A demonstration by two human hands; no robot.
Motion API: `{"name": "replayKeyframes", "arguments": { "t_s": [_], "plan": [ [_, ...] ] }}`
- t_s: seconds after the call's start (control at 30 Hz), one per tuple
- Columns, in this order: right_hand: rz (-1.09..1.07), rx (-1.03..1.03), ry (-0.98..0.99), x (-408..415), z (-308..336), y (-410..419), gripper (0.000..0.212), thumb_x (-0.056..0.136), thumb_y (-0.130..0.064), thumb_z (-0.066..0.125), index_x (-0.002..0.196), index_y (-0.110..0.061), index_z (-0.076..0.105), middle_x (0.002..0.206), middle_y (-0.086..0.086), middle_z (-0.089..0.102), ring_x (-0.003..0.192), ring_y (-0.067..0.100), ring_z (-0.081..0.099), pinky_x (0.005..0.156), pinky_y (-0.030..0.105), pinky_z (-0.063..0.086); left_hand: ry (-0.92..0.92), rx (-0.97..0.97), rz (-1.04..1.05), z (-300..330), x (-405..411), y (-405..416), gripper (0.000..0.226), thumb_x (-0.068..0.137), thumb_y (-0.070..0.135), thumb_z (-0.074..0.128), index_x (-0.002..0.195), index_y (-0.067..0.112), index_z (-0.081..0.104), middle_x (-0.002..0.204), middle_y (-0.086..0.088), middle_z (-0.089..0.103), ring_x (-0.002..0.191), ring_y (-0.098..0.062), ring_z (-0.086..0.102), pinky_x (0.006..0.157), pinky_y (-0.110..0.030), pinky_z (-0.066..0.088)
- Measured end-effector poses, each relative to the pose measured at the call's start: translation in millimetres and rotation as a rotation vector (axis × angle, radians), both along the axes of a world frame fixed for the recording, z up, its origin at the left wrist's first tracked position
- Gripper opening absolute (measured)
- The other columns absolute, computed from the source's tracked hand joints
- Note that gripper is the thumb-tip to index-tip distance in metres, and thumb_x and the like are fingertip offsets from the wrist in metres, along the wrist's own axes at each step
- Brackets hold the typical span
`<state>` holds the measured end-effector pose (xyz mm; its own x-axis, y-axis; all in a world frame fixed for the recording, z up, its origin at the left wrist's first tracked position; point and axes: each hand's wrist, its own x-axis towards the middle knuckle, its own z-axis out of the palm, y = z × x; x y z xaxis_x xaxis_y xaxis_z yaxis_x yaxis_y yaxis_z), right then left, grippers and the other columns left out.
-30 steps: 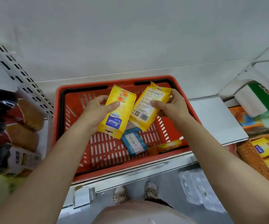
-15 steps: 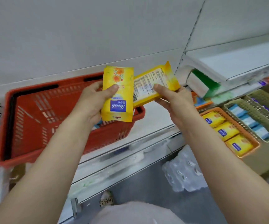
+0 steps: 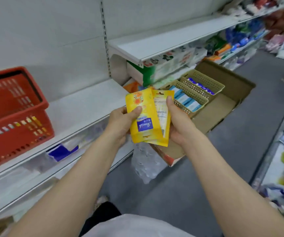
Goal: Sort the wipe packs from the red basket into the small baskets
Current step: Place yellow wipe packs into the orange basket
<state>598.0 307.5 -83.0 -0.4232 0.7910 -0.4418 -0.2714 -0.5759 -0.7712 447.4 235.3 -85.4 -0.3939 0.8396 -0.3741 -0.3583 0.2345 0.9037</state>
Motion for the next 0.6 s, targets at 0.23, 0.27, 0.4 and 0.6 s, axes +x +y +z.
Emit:
{"name": "replayKeyframes", "arguments": {
  "t_s": [0.23,0.27,0.4,0.6],
  "plan": [
    [0.136,-0.016,0.223,50.1,-31.1,38.3,0.050,0.085,-0.007,0.062,0.135,-0.008,0.058,0.131,0.018,0.063,0.116,0.036,0.063,0.095,0.053,0.053,0.013,-0.036,-0.069,-8.2,29.9,60.6,0.026,0.087,0.026,0.074,0.104,0.009,0.064,0.089,-0.008,0.077,0.074,-0.022,0.074,0.069,-0.040,0.062],
    [0.128,-0.040,0.230,52.1,-34.4,47.8,0.053,0.084,-0.006,0.061,0.137,-0.008,0.054,0.132,0.019,0.062,0.117,0.036,0.062,0.096,0.054,0.051,0.012,-0.029,-0.078,-11.1,30.3,70.6,0.028,0.086,0.026,0.074,0.106,0.010,0.064,0.090,-0.008,0.077,0.074,-0.021,0.074,0.067,-0.039,0.062],
    [0.072,-0.110,0.290,53.1,-44.9,92.1,0.047,0.090,-0.007,0.058,0.136,-0.010,0.054,0.132,0.020,0.062,0.120,0.037,0.060,0.100,0.058,0.047,-0.006,-0.029,-0.096,-26.5,31.9,118.5,0.037,0.084,0.027,0.075,0.114,0.011,0.061,0.095,-0.008,0.076,0.075,-0.021,0.074,0.060,-0.035,0.060],
    [0.236,-0.144,0.406,45.0,-37.8,167.5,0.069,0.094,-0.057,0.051,0.146,-0.012,0.046,0.148,0.020,0.046,0.136,0.039,0.045,0.113,0.059,0.031,-0.067,-0.086,-0.066,-37.5,22.2,195.6,0.023,0.087,0.029,0.073,0.102,0.013,0.066,0.084,-0.004,0.077,0.071,-0.019,0.074,0.057,-0.033,0.060]
  ]
}}
